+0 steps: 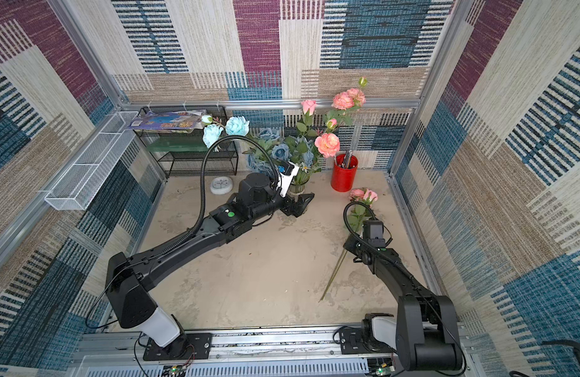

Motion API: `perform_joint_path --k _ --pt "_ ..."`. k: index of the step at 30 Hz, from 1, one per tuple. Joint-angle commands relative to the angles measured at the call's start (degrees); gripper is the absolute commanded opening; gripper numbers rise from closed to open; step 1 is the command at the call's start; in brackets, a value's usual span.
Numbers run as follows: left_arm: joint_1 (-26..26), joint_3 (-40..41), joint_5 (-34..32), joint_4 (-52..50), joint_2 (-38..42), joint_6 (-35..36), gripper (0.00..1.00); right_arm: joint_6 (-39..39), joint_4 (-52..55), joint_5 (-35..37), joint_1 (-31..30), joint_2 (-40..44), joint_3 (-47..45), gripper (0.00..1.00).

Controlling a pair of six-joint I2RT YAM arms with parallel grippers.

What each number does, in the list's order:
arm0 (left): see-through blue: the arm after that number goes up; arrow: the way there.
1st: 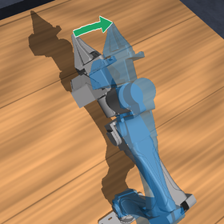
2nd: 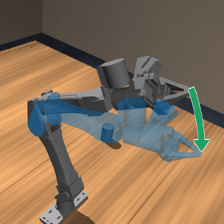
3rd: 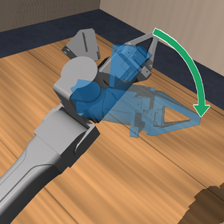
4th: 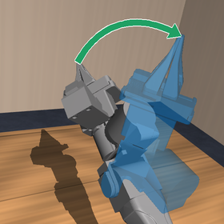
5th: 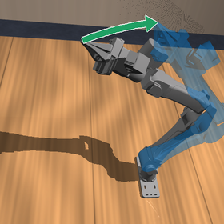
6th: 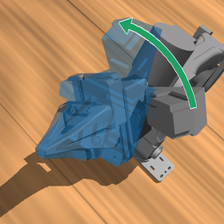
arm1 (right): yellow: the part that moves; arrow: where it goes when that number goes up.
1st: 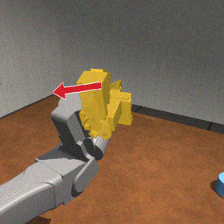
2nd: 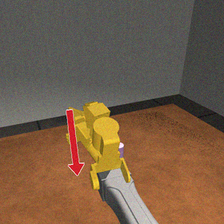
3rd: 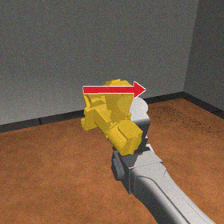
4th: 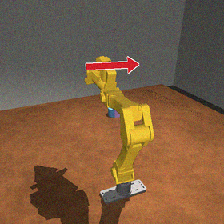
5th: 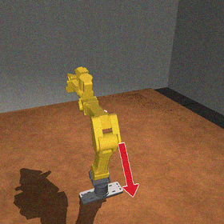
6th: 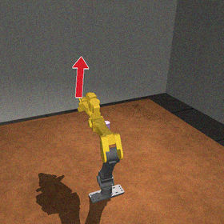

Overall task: Pick out pink flowers from the vase
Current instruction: Place the flower at the center of the board, then pick up the flower from the vase.

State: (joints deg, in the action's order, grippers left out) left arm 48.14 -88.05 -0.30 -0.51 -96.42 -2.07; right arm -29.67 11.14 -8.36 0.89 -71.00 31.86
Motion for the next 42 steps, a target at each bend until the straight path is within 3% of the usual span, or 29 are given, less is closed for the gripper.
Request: perform_joint_path --k 1,5,9,13,17,23,29,36,42 --pt "1.3 -2.6 -6.8 0.5 -2.4 4.1 0.94 0.5 -3.7 1.7 0.1 -2.1 0.6 0.00" --pt "3.7 -5.8 -13.4 0.5 -5.9 7.3 0.93 0.6 -4.3 1.9 0.1 -3.3 0.6 0.04" --pt "4.6 -10.4 -15.7 -0.1 -10.8 7.4 0.91 1.1 -4.4 2.2 0.1 -2.3 0.3 0.11" --pt "5.2 -18.0 -22.2 -2.1 -17.5 7.6 0.89 1.3 -4.1 2.5 0.1 0.5 -0.1 0.27" --pt "5.3 -23.3 -28.8 -2.1 -22.9 9.1 0.88 1.9 -3.9 3.1 0.1 4.2 -1.1 0.35" --pt "5.2 -31.4 -34.4 -4.4 -29.6 11.1 0.88 1.5 -4.6 1.7 0.1 7.9 -2.0 0.54" --pt "4.9 -36.0 -39.8 -4.1 -34.1 11.0 0.87 1.5 -5.4 -0.4 -0.4 9.2 -2.8 0.59" --pt "4.2 -39.9 -40.6 -3.5 -38.0 9.9 0.83 1.4 -5.7 -0.9 -0.6 10.6 -3.8 0.61" --pt "3.3 -40.4 -41.2 -0.6 -39.4 9.6 0.67 1.5 -5.8 -1.4 -0.6 11.1 -4.0 0.62"
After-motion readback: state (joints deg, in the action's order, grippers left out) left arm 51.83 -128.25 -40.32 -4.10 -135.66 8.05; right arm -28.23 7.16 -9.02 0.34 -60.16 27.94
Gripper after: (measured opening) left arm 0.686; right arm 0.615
